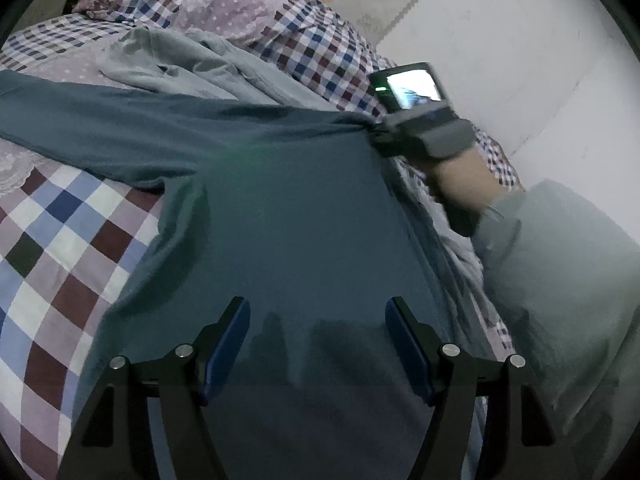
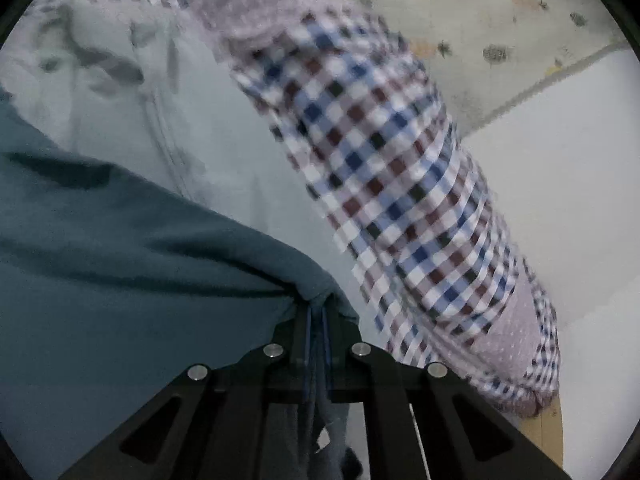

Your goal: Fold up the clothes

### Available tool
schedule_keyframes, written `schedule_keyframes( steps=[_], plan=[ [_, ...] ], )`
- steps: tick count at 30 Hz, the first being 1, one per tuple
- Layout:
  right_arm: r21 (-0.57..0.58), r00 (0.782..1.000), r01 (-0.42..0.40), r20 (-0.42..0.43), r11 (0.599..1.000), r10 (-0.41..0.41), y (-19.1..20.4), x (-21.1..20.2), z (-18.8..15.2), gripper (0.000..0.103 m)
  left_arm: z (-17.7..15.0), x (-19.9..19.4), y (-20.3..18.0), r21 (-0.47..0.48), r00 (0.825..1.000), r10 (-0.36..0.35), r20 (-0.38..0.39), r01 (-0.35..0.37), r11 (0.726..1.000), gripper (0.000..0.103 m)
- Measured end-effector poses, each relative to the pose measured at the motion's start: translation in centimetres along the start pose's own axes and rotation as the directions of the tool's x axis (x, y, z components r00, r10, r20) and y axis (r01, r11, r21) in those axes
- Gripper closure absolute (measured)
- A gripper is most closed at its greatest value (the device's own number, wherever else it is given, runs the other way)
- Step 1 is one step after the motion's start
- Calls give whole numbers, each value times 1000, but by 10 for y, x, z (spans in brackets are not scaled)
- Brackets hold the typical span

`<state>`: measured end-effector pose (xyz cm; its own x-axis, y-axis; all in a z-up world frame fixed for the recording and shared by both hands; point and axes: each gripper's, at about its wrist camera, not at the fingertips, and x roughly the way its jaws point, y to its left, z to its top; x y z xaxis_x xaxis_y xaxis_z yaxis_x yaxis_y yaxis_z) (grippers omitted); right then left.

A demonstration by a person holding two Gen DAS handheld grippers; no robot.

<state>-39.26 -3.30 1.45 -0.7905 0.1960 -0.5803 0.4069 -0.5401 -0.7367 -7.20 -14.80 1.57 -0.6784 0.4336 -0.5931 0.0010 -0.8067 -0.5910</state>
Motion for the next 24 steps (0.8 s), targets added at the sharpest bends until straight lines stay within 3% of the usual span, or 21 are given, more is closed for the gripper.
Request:
schedule_keyframes(
  steps=[1, 3, 5, 8, 13, 16, 19, 22, 24],
  plan=[
    [-1, 999, -3, -39, 1000, 2, 5, 12, 0, 97, -1, 1, -1, 6, 1000, 4, -10, -4, 1000, 29],
    [4, 997, 15, -72, 1000, -15, 10, 18, -2, 83, -2, 2, -4, 20, 1000, 13, -20, -13, 1000, 29],
    [20, 997, 39, -75, 999, -37, 10, 15, -5, 54, -3, 1, -5, 28, 999, 15, -29, -14, 1000, 29],
    [121, 999, 36, -8, 992, -35, -18, -13, -8, 28, -1, -5, -8, 41, 1000, 15, -18, -14, 999, 29],
    [336, 991, -54, 130, 940, 10, -85, -107, -40, 23, 4, -21, -17, 66, 999, 7, 40, -10, 998, 29],
    [454, 978, -118, 206, 883, 26, -121, -172, -87, 21, 4, -31, -23, 76, 997, -23, 75, 17, 997, 29],
    [545, 968, -142, 252, 827, 0, -142, -238, -149, 19, -1, -40, -37, 125, 993, -70, 92, 58, 990, 29],
    [629, 962, -140, 268, 765, -44, -149, -300, -224, 15, -14, -46, -62, 229, 992, -80, 100, 56, 972, 29],
    [703, 966, -116, 245, 702, -85, -152, -333, -284, 14, -24, -48, -81, 298, 991, -87, 101, 53, 953, 29]
  ],
)
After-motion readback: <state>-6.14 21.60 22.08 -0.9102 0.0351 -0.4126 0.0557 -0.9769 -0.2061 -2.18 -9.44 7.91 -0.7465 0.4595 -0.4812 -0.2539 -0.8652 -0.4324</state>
